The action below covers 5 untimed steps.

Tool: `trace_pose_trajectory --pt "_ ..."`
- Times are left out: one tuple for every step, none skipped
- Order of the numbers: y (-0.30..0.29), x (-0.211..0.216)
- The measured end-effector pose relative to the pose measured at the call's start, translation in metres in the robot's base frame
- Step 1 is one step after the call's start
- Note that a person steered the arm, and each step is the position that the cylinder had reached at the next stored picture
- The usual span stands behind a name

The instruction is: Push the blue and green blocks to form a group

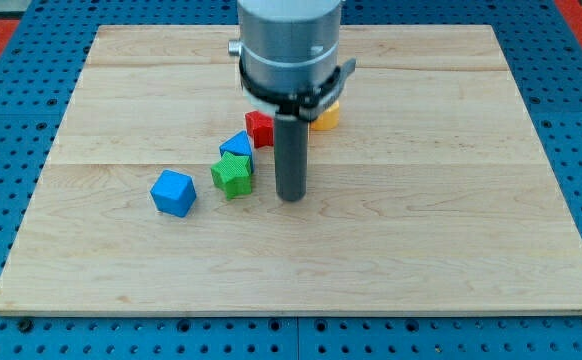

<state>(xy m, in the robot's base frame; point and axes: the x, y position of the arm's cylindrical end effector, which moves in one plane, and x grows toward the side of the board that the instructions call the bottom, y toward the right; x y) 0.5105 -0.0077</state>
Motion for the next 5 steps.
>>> trace_pose_trajectory --pt "-0.04 0.046" --pt "-0.137 0.019" --pt "-0.175 -0.024" --pt "-0.17 -0.03" --pt "-0.208 -0.021"
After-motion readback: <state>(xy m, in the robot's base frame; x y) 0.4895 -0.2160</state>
